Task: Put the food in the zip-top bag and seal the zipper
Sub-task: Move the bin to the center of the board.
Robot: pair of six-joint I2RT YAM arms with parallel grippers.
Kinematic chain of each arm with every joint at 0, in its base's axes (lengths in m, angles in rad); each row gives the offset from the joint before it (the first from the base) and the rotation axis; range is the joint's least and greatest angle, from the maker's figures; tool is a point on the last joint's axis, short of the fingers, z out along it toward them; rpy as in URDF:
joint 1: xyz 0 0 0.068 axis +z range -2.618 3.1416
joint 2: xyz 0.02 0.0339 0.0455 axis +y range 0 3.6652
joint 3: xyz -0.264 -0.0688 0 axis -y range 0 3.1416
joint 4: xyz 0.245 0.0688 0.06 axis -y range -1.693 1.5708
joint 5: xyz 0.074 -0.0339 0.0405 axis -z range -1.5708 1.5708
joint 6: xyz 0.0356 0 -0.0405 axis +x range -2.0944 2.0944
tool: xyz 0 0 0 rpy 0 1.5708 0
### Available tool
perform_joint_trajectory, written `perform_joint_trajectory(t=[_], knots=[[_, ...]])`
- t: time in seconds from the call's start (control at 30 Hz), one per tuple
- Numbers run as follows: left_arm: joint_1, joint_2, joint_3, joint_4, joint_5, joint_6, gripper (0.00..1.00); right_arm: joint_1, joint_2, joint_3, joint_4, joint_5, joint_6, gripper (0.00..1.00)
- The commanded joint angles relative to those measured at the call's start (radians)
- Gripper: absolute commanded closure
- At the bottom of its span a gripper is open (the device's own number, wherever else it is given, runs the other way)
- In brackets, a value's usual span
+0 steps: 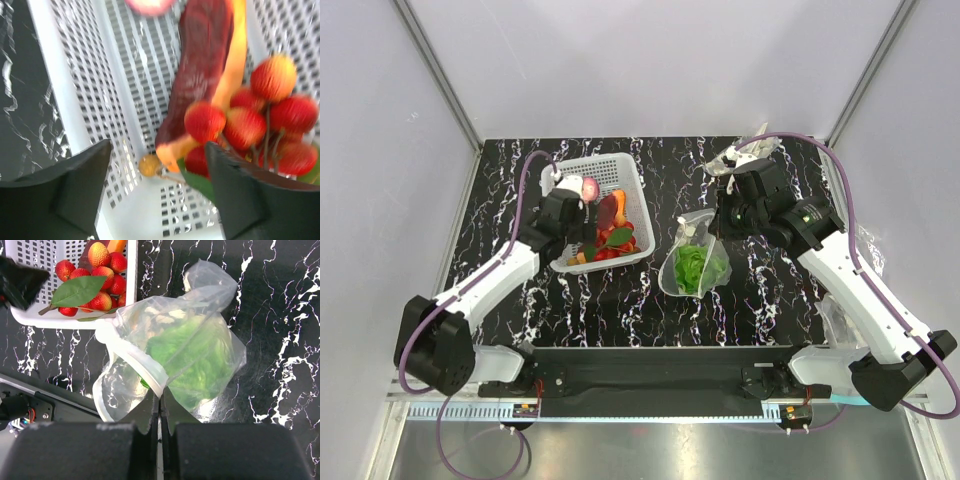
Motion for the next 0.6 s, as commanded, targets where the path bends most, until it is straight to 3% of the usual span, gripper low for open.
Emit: perform_joint_trajectory(t=[0.0, 0.17, 0.57], knots=[[0.002, 0.043, 0.109, 0.032, -0.066, -0.008, 0.01, -0.005, -0.012, 0.014, 0.040, -0.015, -0.017, 1.00], [0.004, 0.152, 0.166, 0.109, -0.060, 0.035, 0.01, -0.005, -0.020, 0.008, 0.037, -0.012, -0.018, 1.00], [0.062, 0.566, 0.514, 0.101, -0.126, 0.131, 0.01, -0.005, -0.004, 0.013, 0.028, 0.005, -0.029, 1.00]])
